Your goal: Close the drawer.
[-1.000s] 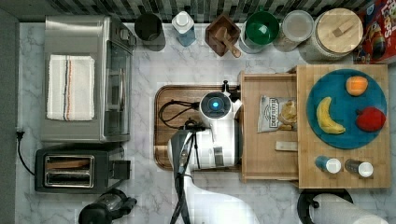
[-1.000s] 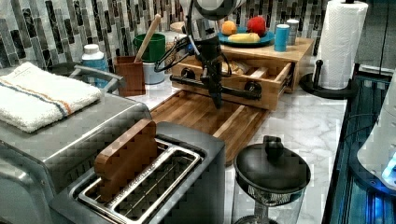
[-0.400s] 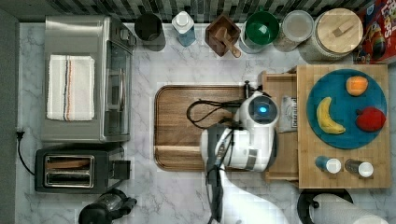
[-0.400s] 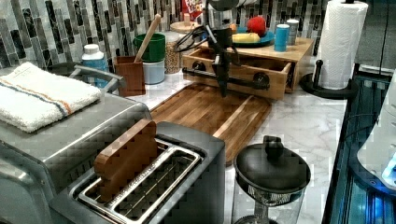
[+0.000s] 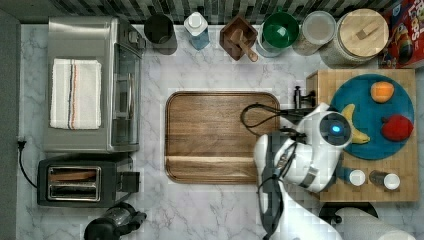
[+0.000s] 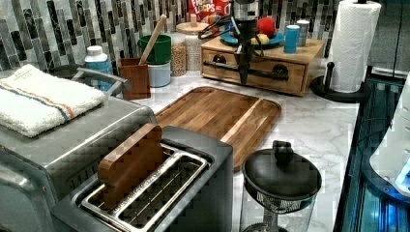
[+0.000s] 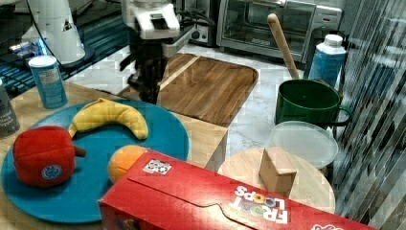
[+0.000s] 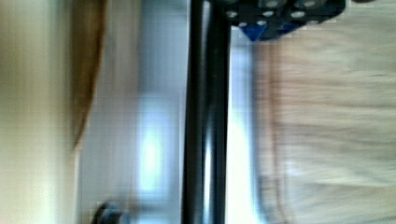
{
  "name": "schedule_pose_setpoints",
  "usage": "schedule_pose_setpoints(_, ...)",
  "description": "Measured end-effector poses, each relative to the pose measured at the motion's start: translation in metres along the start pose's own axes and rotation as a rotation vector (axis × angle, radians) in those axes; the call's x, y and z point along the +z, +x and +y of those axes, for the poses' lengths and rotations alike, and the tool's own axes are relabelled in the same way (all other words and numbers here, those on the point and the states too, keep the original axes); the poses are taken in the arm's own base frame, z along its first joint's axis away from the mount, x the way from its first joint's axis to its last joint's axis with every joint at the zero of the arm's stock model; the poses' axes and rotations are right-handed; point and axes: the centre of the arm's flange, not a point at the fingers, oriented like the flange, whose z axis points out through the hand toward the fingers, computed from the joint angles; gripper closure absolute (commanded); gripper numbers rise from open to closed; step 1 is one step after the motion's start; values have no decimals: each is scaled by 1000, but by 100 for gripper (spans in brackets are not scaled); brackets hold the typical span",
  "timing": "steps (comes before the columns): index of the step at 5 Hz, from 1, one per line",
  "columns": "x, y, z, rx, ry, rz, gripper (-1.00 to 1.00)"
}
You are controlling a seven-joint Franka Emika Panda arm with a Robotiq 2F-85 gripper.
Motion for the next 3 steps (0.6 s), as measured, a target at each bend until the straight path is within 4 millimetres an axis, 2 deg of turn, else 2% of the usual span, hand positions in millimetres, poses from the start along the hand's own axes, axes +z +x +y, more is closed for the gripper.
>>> schedule_pose_setpoints(3,5,17,-2,-103,5,-27,100)
